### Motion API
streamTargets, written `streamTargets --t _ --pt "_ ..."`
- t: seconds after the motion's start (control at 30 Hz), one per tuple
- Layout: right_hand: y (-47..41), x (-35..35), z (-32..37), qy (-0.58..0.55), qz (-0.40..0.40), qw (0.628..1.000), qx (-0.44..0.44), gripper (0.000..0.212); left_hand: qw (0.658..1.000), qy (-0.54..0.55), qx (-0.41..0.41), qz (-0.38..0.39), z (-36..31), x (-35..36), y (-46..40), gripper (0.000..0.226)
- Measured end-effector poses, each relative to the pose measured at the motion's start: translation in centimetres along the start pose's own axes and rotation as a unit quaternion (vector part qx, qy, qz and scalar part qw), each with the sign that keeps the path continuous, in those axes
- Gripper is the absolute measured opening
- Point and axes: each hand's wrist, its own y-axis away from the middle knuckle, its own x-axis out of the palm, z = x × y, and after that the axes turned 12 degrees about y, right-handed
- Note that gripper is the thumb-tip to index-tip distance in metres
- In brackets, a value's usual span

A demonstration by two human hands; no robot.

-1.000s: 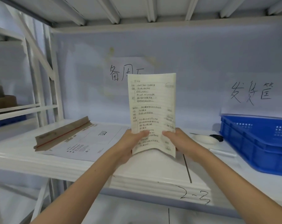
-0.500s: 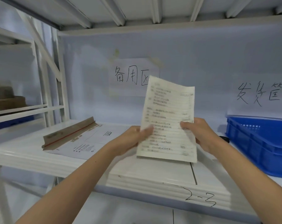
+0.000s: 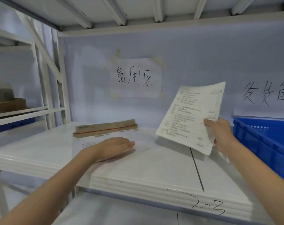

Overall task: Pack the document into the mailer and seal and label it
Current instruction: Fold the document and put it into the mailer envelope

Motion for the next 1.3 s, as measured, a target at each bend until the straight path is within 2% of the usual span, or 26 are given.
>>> streamTargets --t 0.07,0.13,0.17,0.23,0.3,0.33,0.4,0.47,0.53,0.6,0.77,0.83,0.93,1.0,1.07,1.2,1.3 --pt "-0.3 0.5 0.5 -0.027 0.002 1.000 0.003 0.023 0.999 0.028 0.015 -0.019 0.0 -0.9 -0.1 0.044" --pt "-0.4 1.2 0.4 -0.030 0.008 0.999 0.009 0.021 0.996 0.046 0.027 -0.070 -0.1 -0.8 -0.8 0.044" --pt "-0.4 1.6 0.2 -0.026 0.010 1.000 0.011 0.020 0.995 0.029 0.023 -0.097 -0.3 -0.3 -1.2 0.047" --pt "-0.5 2.2 -0.4 -0.019 0.012 1.000 0.014 0.025 0.989 -0.058 -0.047 -0.125 -0.2 1.2 -2.0 0.070" --pt "-0.4 2.5 -1.0 -0.020 0.009 1.000 0.016 0.027 0.982 -0.108 -0.129 -0.081 0.0 2.7 -2.6 0.089" --pt "-0.5 2.5 -1.2 -0.021 0.009 1.000 0.016 0.027 0.982 -0.109 -0.143 -0.049 0.1 3.1 -2.9 0.093" --pt "-0.5 2.5 -1.5 -0.021 0.014 1.000 0.012 0.027 0.986 -0.117 -0.122 0.000 0.1 3.2 -2.9 0.093" --pt "-0.5 2.5 -1.8 -0.018 0.024 1.000 0.003 0.027 0.990 -0.121 -0.068 0.035 0.2 2.7 -2.9 0.088" --pt "-0.5 2.6 -2.1 -0.010 0.038 0.999 -0.007 0.026 0.993 -0.085 -0.028 0.077 0.3 1.6 -2.9 0.083" --pt "-0.4 2.9 -2.2 0.021 0.053 0.998 -0.015 0.026 0.993 -0.019 -0.032 0.112 0.2 0.8 -3.1 0.077" --pt "-0.2 3.5 -2.4 0.136 0.028 0.990 -0.023 0.029 0.997 -0.005 -0.039 0.067 -1.0 1.0 -3.4 0.061" --pt "0.2 3.7 -1.6 0.110 0.015 0.994 -0.013 0.026 0.998 -0.029 -0.035 0.044 -1.4 2.1 -3.6 0.070" --pt "1.2 4.7 0.9 -0.048 0.011 0.998 0.028 0.025 0.996 -0.088 -0.026 0.001 -1.5 4.0 -4.0 0.083" --pt "1.8 6.1 2.7 -0.165 0.031 0.982 0.087 0.027 0.995 -0.094 -0.021 -0.019 -1.4 4.7 -4.1 0.084" --pt "2.2 8.2 3.4 -0.226 0.071 0.961 0.144 0.027 0.996 -0.088 -0.021 -0.023 -1.4 4.9 -4.1 0.087" --pt "2.7 13.2 1.7 -0.175 0.119 0.956 0.200 0.038 0.996 -0.085 -0.027 -0.030 -1.8 4.9 -3.8 0.107" --pt "2.2 13.9 -0.8 -0.109 0.075 0.967 0.216 0.036 0.994 -0.107 -0.018 -0.029 -1.6 4.8 -3.7 0.106"
